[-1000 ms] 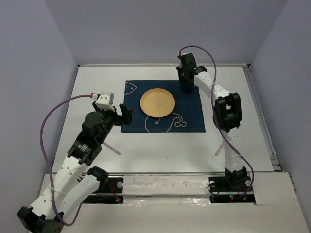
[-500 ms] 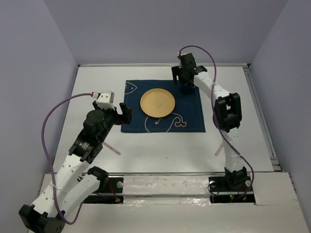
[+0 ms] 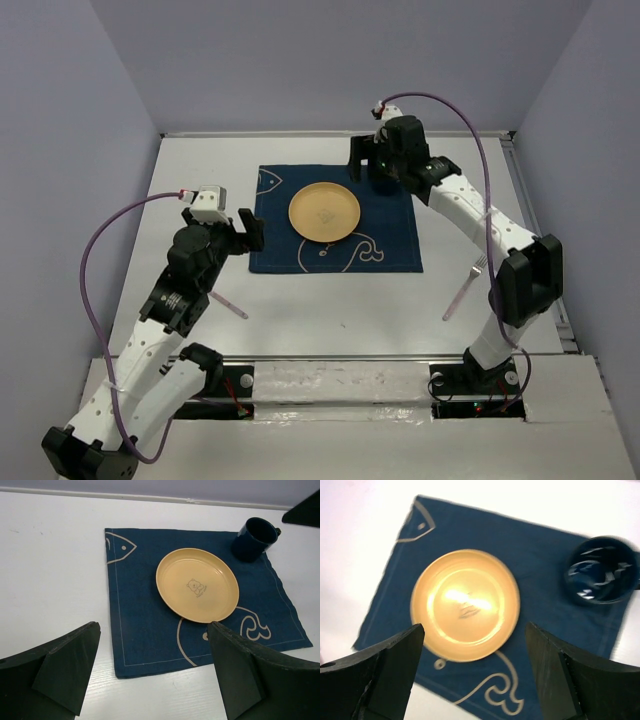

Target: Set the dinner table for one person

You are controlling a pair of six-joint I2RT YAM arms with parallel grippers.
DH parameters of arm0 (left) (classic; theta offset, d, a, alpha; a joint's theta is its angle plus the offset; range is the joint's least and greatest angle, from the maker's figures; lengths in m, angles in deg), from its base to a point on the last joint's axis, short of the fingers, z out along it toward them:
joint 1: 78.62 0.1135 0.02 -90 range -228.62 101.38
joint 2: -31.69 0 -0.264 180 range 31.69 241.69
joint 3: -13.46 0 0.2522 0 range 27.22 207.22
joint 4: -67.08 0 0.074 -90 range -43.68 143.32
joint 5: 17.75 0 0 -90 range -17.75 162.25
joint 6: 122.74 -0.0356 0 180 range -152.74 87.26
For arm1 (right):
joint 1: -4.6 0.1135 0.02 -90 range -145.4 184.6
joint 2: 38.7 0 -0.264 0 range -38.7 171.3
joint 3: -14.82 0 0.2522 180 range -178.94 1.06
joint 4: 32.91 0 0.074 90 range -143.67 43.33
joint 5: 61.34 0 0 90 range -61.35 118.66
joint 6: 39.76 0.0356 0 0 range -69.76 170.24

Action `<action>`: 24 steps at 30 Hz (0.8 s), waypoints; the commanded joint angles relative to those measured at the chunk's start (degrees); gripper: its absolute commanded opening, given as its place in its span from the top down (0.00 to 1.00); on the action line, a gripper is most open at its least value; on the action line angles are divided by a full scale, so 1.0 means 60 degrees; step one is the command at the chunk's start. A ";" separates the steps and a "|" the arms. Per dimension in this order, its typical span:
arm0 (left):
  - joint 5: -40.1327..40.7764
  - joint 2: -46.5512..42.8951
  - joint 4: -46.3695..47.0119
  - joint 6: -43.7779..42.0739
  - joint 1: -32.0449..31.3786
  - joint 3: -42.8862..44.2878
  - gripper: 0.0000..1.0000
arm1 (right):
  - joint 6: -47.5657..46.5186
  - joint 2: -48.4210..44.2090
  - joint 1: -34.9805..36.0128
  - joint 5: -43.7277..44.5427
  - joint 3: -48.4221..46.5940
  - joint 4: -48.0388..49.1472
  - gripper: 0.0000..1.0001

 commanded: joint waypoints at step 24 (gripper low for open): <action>0.6365 -0.2223 -0.0307 0.1450 0.1244 -0.0128 0.01 | -0.0031 0.3165 0.6096 -0.1219 -0.0245 0.3270 0.46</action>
